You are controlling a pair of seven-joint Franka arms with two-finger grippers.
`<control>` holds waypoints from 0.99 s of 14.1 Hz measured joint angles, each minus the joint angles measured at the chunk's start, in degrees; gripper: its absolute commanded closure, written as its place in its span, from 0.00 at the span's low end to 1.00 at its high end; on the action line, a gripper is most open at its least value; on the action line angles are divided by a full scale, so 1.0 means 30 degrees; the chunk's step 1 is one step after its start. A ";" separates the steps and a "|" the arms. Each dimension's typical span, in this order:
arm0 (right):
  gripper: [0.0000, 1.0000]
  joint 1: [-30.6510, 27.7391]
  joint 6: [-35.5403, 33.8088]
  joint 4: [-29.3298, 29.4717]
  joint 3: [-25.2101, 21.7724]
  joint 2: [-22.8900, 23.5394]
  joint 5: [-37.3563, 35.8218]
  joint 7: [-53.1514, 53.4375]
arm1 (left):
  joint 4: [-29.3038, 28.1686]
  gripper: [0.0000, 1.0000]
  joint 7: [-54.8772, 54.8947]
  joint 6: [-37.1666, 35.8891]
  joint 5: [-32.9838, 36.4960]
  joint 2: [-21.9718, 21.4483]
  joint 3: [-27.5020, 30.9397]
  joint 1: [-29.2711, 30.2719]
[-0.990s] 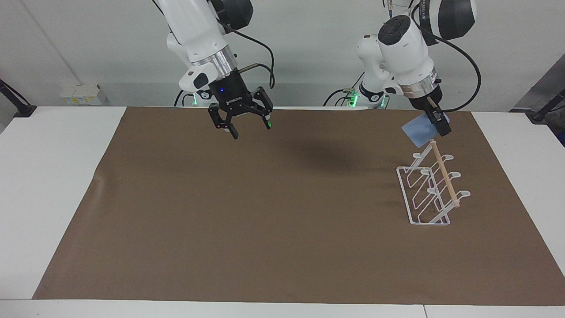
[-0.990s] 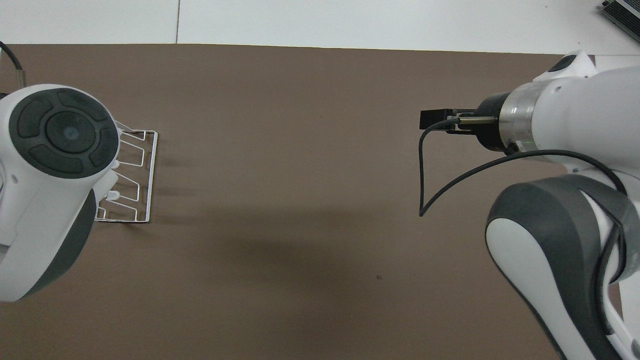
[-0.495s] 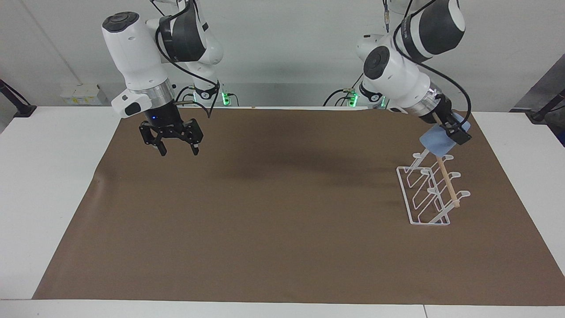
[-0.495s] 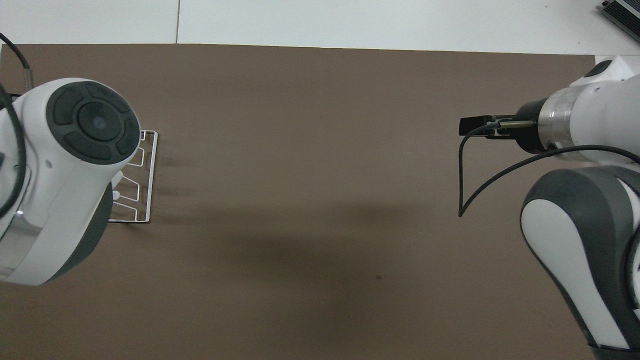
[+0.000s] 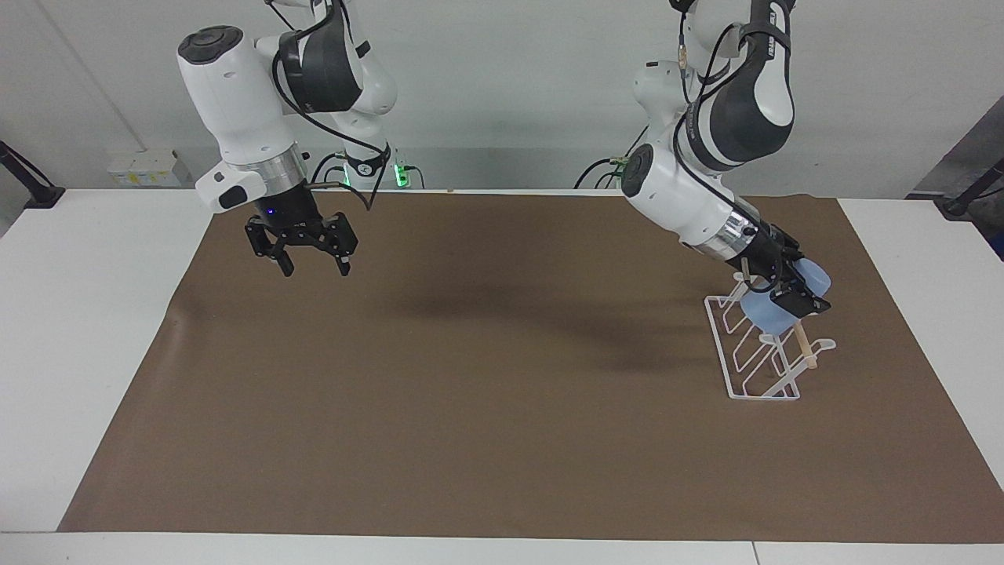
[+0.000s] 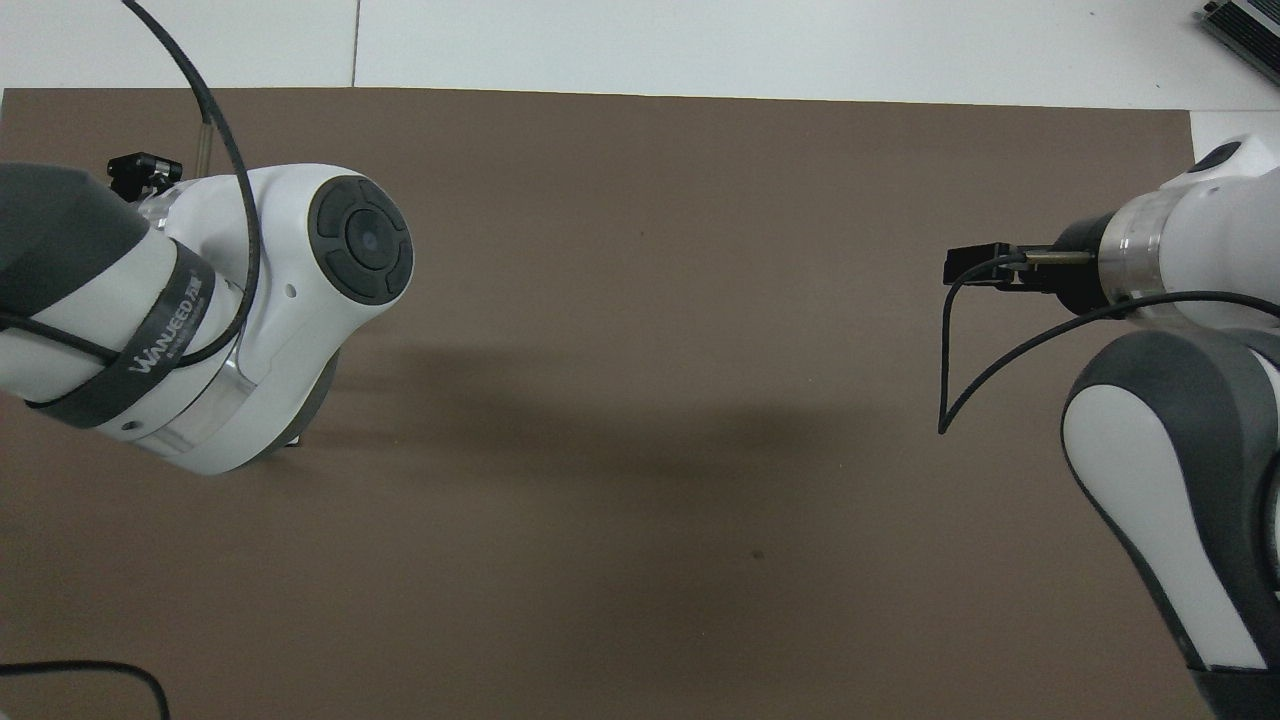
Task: Hang cup on cup holder
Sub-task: 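Carry the cup onto the rack hook with the left gripper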
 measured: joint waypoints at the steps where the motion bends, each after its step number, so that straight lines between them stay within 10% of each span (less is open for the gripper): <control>1: 0.00 0.0008 0.0007 -0.0004 0.0001 0.0000 0.0000 0.0000 | -0.0002 1.00 0.0000 0.0154 0.0129 0.0158 0.0005 0.0008; 5: 0.00 0.0063 -0.0192 -0.0139 -0.0558 -0.0008 -0.0054 -0.0395 | -0.0254 1.00 -0.0123 0.0843 0.0178 0.0249 0.0085 0.0651; 11: 0.00 0.4109 -0.1081 -0.0483 -0.8157 0.0008 -0.0061 -0.5020 | -0.2254 1.00 -0.0672 0.2262 0.0189 -0.0053 0.0151 0.1228; 14: 0.00 0.5885 -0.1782 -0.0508 -0.9442 -0.0014 -0.0060 -0.5074 | -0.2796 1.00 -0.0705 0.3016 0.0220 -0.0226 0.0221 0.1583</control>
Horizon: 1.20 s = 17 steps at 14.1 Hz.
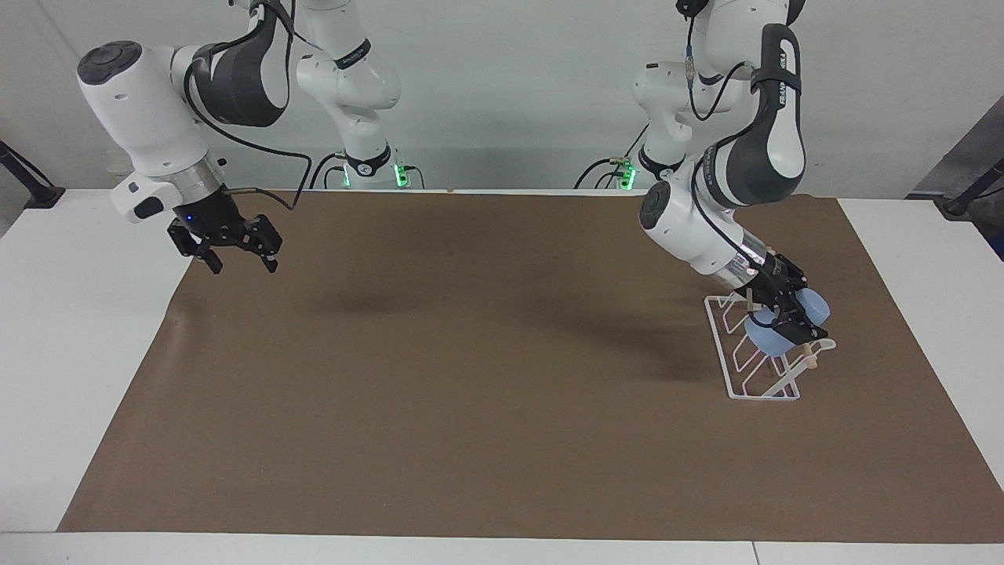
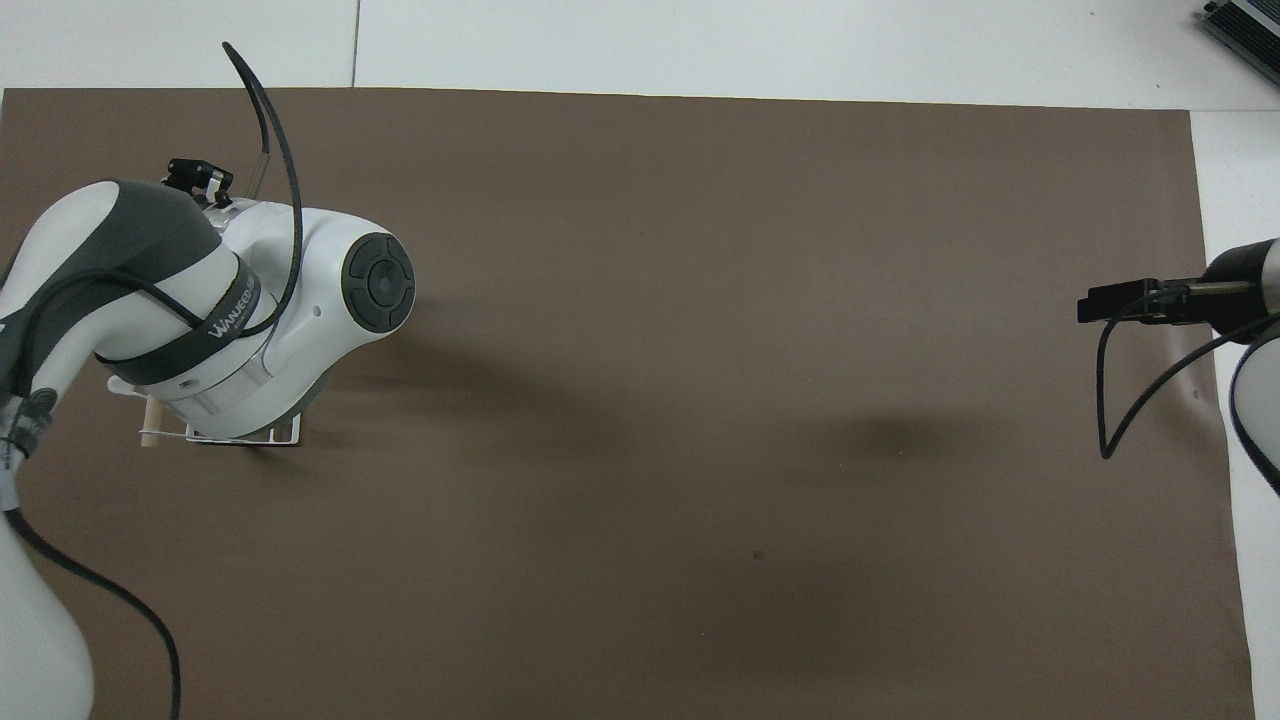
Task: Hang cup on cup holder
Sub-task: 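Carry the cup onto the rack hook with the left gripper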
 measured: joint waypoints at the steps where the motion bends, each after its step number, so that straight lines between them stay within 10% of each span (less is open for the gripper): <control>1: 0.00 0.0298 -0.0104 -0.0009 0.0008 -0.0014 0.0000 0.0021 | -0.0211 1.00 0.0000 0.0178 0.0005 -0.0121 0.0011 0.0025; 4: 0.00 0.0573 -0.0131 -0.0012 -0.0012 -0.0058 0.0000 0.0034 | -0.0635 1.00 0.0000 0.0344 0.0039 -0.0369 -0.0010 0.0029; 5: 0.00 0.0574 -0.0131 -0.0011 -0.0029 -0.0073 0.0000 0.0034 | -0.0709 0.85 0.0000 0.0358 0.0051 -0.0412 -0.0014 0.0030; 6: 0.00 0.0614 -0.0142 -0.0006 -0.0019 -0.0109 0.0000 0.0034 | -0.0736 0.18 0.0000 0.0369 0.0058 -0.0435 -0.0015 0.0030; 7: 0.00 0.0735 -0.0242 0.0031 0.0019 -0.0208 0.0000 0.0035 | -0.0748 0.00 0.0002 0.0371 0.0074 -0.0454 -0.0015 0.0030; 17: 0.00 0.0669 -0.4021 0.1689 -0.0251 -0.1186 -0.0050 0.0533 | -0.0735 0.00 0.0203 0.0381 0.0168 -0.0667 -0.0015 0.0030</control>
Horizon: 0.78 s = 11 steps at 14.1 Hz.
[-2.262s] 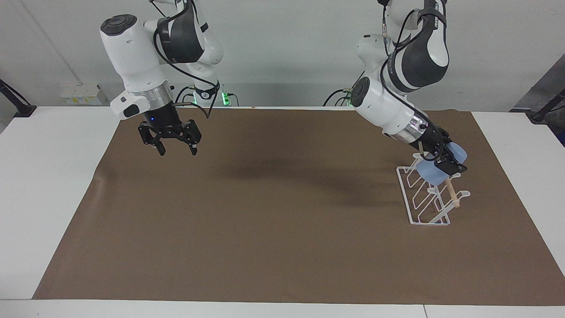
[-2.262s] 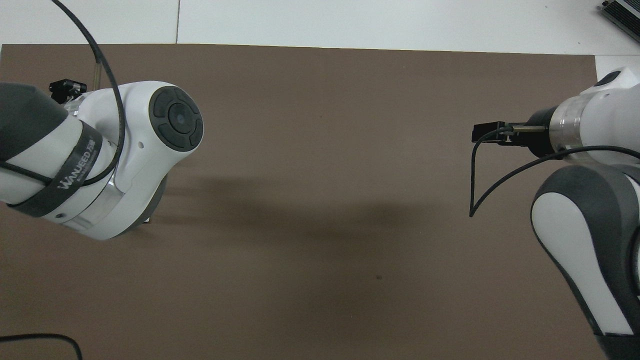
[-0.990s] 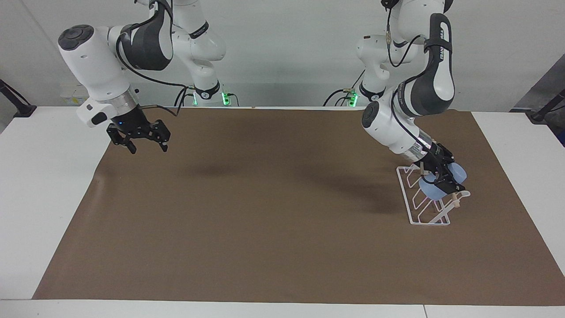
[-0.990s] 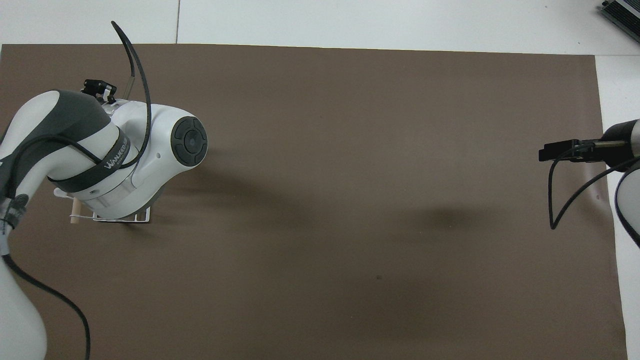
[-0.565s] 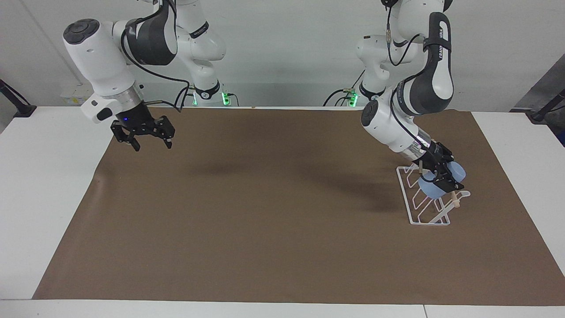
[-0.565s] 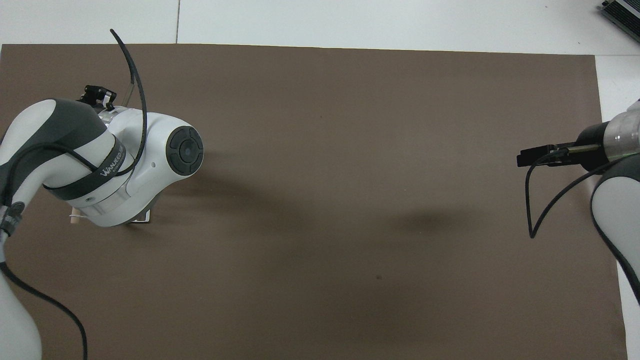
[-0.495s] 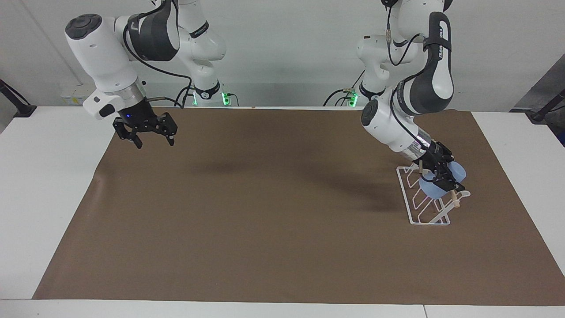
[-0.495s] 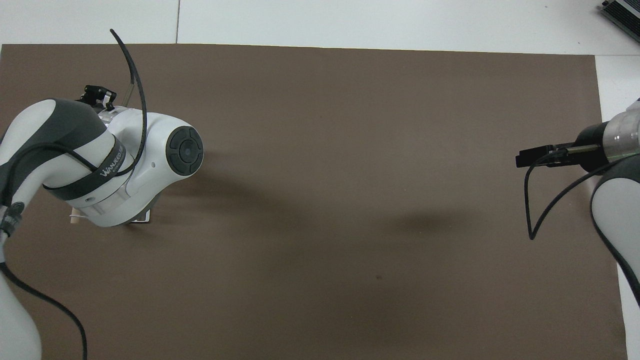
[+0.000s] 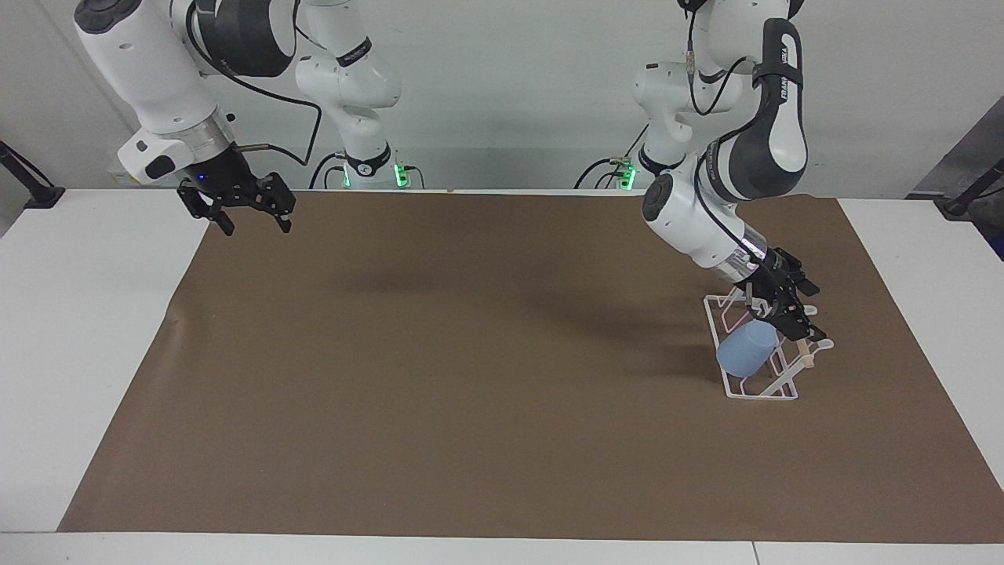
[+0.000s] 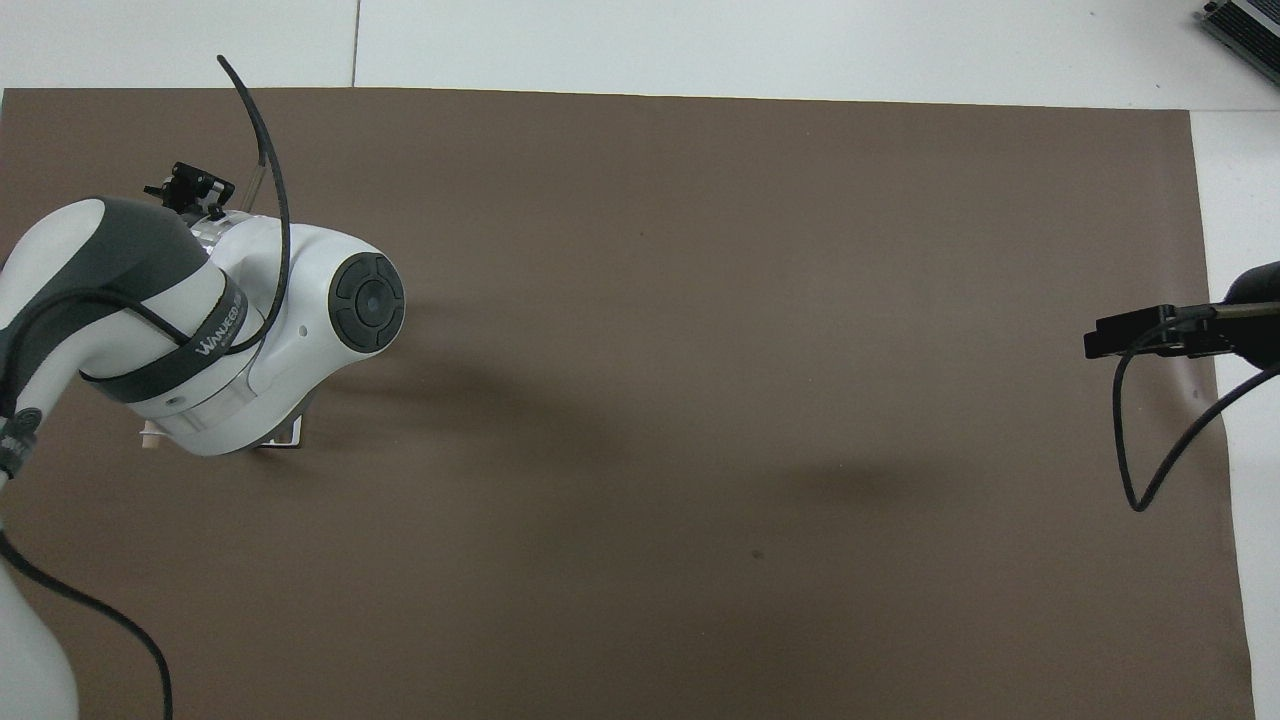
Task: Hang cup on cup holder
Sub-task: 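Carry the cup onto the rack hook with the left gripper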
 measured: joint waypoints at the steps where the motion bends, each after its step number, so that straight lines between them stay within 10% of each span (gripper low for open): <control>1: 0.00 0.0041 -0.0160 0.0012 0.0098 -0.0157 0.0000 0.0000 | 0.0013 0.00 0.0000 -0.0036 -0.0009 -0.0045 -0.0007 0.0000; 11: 0.00 -0.0324 -0.0955 0.0001 -0.0074 -0.0619 -0.0065 0.0000 | 0.1589 0.00 -0.3869 -0.3941 -0.8466 -0.1869 0.0068 0.0134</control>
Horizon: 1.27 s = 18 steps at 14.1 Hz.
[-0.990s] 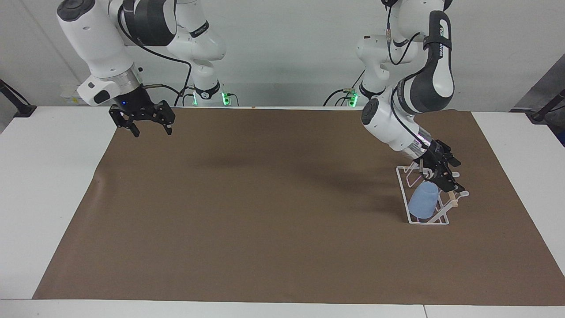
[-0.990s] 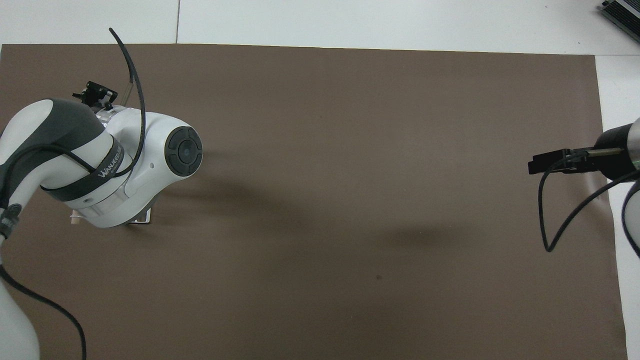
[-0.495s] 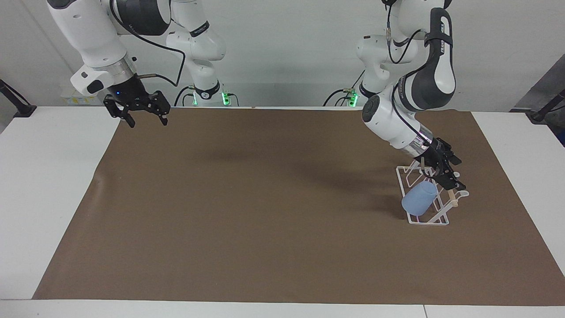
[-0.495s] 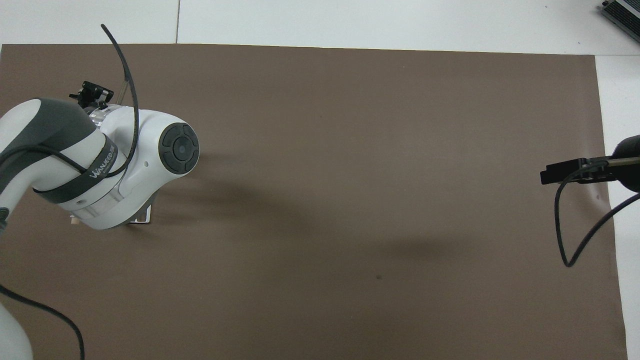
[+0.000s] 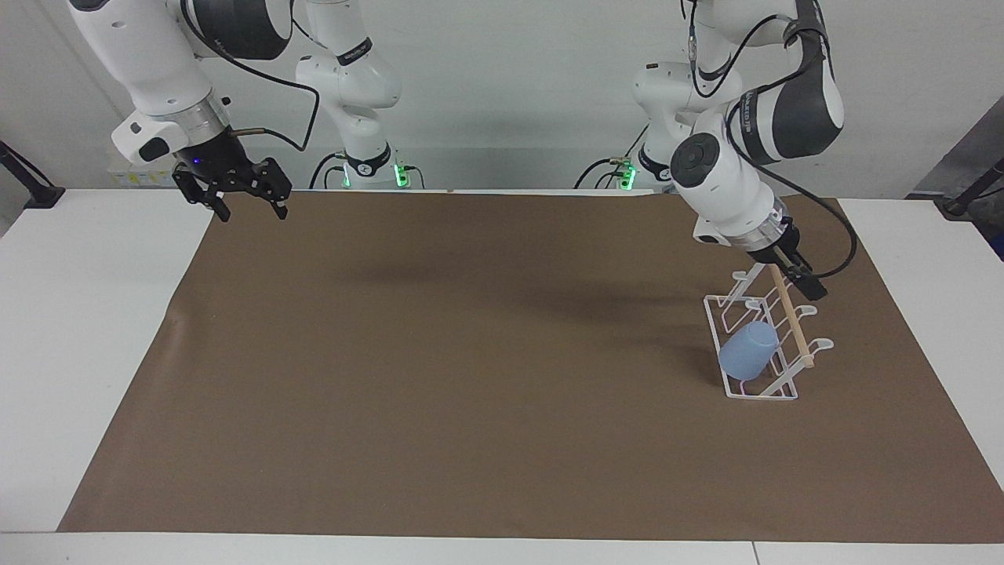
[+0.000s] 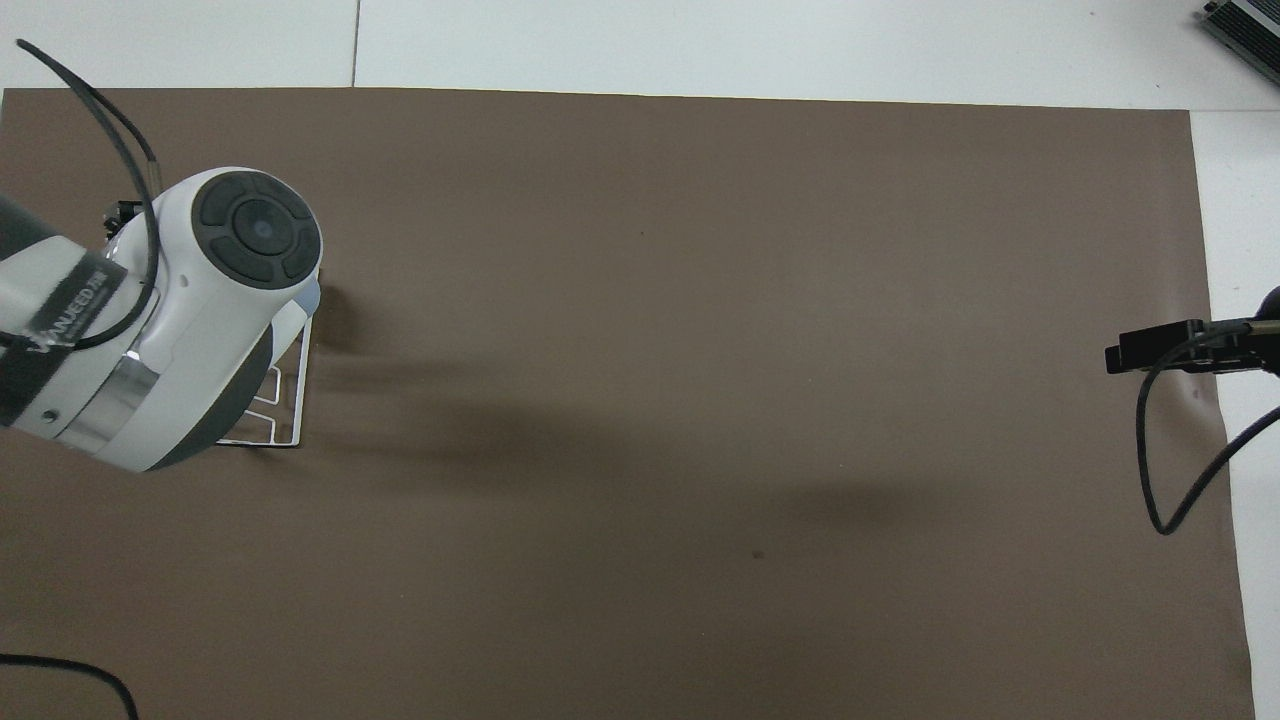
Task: Hang cup on cup holder
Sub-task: 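Carry the cup onto the rack hook with the left gripper, then release the cup and withdraw the left gripper from the rack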
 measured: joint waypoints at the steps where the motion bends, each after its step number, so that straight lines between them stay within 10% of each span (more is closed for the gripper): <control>1: 0.00 0.0004 -0.0169 0.0000 0.0002 -0.0087 -0.0245 0.0000 | 0.0007 0.00 -0.0762 -0.0063 -0.1190 -0.0388 0.0047 0.0291; 7: 0.00 -0.0209 -0.0295 -0.0003 -0.0001 -0.0270 -0.0913 0.0012 | -0.0003 0.00 -0.5890 -0.1739 -0.8663 -0.3072 0.0169 0.2075; 18: 0.00 -0.0209 -0.0308 -0.0003 0.0030 -0.0270 -0.0913 0.0012 | 0.2968 0.00 -1.2777 -0.2937 -1.3075 -0.2819 0.0167 0.3313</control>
